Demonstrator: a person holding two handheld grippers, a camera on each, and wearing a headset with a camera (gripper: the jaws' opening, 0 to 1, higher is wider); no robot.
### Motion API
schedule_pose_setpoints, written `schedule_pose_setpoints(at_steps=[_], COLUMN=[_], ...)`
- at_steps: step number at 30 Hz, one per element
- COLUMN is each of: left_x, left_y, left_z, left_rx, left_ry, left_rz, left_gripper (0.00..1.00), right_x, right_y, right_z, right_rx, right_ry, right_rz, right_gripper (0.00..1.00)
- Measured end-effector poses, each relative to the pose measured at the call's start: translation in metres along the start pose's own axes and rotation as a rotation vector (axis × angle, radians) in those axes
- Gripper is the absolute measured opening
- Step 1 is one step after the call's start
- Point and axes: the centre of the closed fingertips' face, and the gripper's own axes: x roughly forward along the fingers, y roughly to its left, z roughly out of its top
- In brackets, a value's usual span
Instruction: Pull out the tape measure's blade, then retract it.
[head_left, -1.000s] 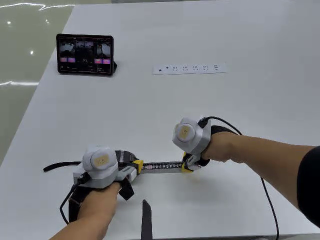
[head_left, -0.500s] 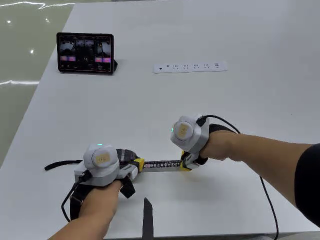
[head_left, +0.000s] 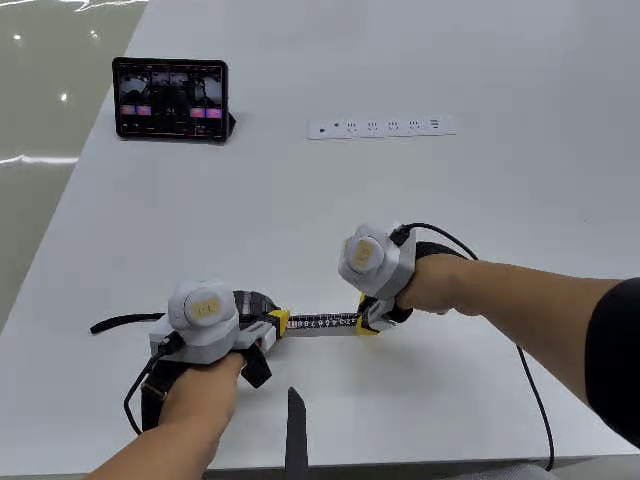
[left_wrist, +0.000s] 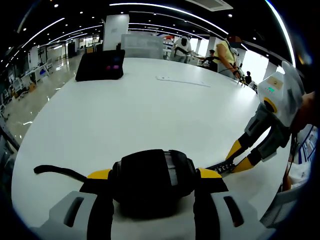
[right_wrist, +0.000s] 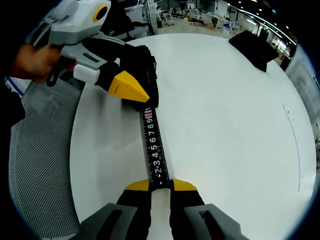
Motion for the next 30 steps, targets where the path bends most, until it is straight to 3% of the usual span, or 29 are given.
schedule_pose_setpoints(at_steps=[30], left_x=[0.000], left_y=[0.002], left_z=[0.000], left_rx=[-0.010], left_ry=[0.006], left_rz=[-0.001], left_gripper=[0.61], right_x=[0.006], right_y=[0.001], right_z=[0.013], right_rx=[0.007], right_ry=[-0.011], right_rz=[0.003], right_gripper=[0.09])
